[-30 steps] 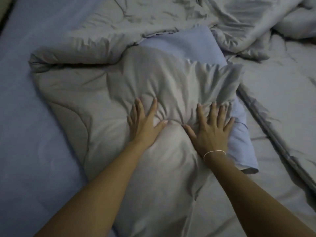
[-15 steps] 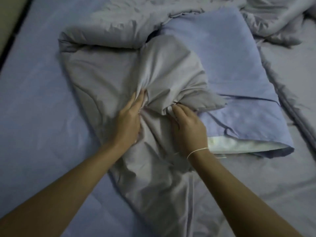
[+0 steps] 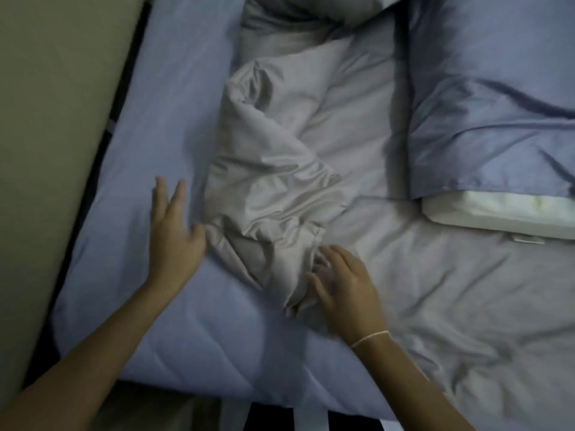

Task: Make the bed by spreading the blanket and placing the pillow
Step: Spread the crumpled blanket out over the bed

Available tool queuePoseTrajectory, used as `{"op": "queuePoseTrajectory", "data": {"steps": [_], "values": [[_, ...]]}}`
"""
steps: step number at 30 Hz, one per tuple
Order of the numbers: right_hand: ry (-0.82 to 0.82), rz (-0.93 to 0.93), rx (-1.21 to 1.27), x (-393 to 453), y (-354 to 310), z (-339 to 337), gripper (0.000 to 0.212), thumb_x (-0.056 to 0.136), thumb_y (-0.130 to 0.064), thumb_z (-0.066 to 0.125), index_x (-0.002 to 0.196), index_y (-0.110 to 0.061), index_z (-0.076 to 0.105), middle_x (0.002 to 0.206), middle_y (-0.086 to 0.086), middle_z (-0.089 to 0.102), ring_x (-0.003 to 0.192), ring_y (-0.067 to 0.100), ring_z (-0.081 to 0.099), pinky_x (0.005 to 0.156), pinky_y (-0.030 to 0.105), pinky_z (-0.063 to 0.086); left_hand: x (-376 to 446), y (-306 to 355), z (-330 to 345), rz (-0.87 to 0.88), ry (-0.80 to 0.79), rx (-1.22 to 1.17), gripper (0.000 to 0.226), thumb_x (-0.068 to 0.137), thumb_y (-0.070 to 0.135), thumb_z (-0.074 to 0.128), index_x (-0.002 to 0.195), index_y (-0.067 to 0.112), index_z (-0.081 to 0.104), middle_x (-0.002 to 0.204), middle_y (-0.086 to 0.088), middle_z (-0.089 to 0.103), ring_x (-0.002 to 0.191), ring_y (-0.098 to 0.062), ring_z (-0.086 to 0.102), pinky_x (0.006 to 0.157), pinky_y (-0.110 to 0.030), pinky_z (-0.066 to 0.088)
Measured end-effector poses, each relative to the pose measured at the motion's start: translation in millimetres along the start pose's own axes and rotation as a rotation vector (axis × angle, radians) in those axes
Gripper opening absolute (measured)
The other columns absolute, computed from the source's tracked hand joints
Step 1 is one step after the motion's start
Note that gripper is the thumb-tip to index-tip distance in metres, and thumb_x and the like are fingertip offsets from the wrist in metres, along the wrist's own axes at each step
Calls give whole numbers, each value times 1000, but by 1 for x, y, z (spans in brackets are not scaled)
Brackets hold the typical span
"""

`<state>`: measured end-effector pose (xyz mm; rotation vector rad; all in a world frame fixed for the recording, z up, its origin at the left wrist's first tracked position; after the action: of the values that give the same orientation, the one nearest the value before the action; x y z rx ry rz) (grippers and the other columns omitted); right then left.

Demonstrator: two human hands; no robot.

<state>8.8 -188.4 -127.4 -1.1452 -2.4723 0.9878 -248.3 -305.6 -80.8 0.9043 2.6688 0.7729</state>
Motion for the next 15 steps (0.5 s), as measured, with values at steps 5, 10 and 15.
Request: {"op": "queuePoseTrajectory", "data": {"steps": [5,10,15], "values": [[-179,72,-28,-24,31,20,86,77,-54,68,147,-20,31,151,12,33,141,27,29,116,38,27,15,79,32,434,77,219,69,87,43,48,149,25,21,158,-19,11,145,-40,7,112,-61,12],[-244,3,-51,-27,11,53,84,75,-35,71,147,-19,32,153,10,32,137,30,38,103,36,42,48,92,114,509,-267,627,86,83,57,56,149,41,4,160,-12,-12,143,-48,-6,106,-74,14],[-186,-21,-59,-30,3,68,54,74,-8,73,126,-10,59,135,17,53,109,41,59,91,44,52,60,40,94,367,-413,432,57,98,13,28,146,44,21,161,-3,-6,138,-42,22,109,-59,30]]}}
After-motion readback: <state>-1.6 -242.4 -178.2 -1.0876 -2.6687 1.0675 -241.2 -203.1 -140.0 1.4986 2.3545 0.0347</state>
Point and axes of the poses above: each hand's wrist, its own x-axis towards the middle knuckle, its own z-axis out of the palm, y = z × x, the point moved 7 cm from there along x, towards the middle knuckle
